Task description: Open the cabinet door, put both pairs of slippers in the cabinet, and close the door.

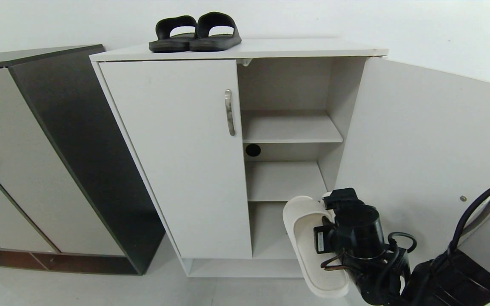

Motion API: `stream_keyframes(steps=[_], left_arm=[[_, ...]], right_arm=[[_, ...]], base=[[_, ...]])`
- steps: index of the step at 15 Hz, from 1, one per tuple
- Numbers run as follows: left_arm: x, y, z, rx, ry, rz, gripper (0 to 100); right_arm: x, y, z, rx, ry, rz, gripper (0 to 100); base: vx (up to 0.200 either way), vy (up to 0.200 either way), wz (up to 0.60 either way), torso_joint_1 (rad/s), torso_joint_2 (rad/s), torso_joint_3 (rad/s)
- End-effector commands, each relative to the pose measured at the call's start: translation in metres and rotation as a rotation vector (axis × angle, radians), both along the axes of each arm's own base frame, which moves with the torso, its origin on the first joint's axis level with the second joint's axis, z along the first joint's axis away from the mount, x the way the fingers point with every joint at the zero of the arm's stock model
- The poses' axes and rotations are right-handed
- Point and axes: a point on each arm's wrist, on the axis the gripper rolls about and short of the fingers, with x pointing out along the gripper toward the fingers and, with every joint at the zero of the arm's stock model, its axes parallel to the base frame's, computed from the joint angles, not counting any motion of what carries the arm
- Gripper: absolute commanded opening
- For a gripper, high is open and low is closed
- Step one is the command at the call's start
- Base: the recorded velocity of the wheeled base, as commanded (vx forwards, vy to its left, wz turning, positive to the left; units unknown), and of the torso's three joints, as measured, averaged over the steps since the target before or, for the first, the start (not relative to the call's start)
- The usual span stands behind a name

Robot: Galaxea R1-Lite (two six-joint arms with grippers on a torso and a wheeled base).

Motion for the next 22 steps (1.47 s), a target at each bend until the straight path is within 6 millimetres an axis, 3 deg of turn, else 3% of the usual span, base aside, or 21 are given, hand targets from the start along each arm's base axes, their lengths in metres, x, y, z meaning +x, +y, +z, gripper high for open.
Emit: stream_keyframes(steps=[1, 5, 12, 15, 16, 17, 20, 22], left_arm=[[0.0, 0.0, 0.0, 0.001, 0.002, -0.001, 0], [0.0, 0.0, 0.0, 0.001, 0.002, 0.001, 0], [0.0, 0.0, 0.0, -0.002, 0.002, 0.001, 0], [0.0, 0.0, 0.0, -0.013, 0.003, 0.001, 0], [0.0, 0.0, 0.0, -0.013, 0.003, 0.001, 0], [0.0, 0.0, 0.0, -0.012, 0.003, 0.002, 0], [0.0, 0.0, 0.0, -0.012, 0.003, 0.001, 0], [0.0, 0.0, 0.0, -0.012, 0.003, 0.001, 0]], right_arm=[[0.003, -0.004, 0.0, 0.001, -0.001, -0.015, 0], [0.008, -0.015, -0.002, -0.01, 0.012, -0.044, 0], [0.007, -0.015, -0.003, -0.01, 0.014, -0.041, 0], [0.005, 0.019, 0.011, 0.014, -0.033, 0.041, 0], [0.005, 0.019, 0.012, 0.015, -0.035, 0.042, 0], [0.01, 0.046, 0.01, 0.009, -0.025, 0.083, 0], [0.035, 0.07, -0.007, 0.026, -0.024, 0.071, 0], [0.041, 0.077, -0.021, 0.021, -0.01, 0.069, 0]], base=[[0.0, 0.0, 0.0, 0.0, 0.0, 0.0], [0.0, 0.0, 0.0, 0.0, 0.0, 0.0], [0.0, 0.0, 0.0, 0.0, 0.0, 0.0], [0.0, 0.0, 0.0, 0.0, 0.0, 0.0], [0.0, 0.0, 0.0, 0.0, 0.0, 0.0], [0.0, 0.0, 0.0, 0.0, 0.0, 0.0], [0.0, 0.0, 0.0, 0.0, 0.0, 0.0], [0.0, 0.0, 0.0, 0.0, 0.0, 0.0]])
